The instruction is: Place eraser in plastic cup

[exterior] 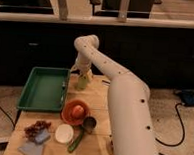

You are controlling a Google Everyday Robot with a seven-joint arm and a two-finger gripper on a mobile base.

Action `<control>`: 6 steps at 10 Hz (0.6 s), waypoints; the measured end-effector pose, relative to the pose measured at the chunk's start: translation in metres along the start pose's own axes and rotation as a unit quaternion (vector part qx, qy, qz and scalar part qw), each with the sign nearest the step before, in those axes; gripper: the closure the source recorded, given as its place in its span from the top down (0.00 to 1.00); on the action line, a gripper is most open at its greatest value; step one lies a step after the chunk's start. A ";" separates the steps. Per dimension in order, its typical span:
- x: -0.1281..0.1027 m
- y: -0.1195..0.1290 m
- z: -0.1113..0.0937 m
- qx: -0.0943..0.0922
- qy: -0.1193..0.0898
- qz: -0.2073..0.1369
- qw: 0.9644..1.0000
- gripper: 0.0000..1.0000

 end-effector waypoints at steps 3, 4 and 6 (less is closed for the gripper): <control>-0.001 0.000 0.001 -0.001 -0.001 -0.001 1.000 0.80; 0.000 0.001 0.001 0.000 0.000 -0.001 1.000 0.80; 0.001 0.002 0.001 0.001 0.000 -0.001 1.000 0.80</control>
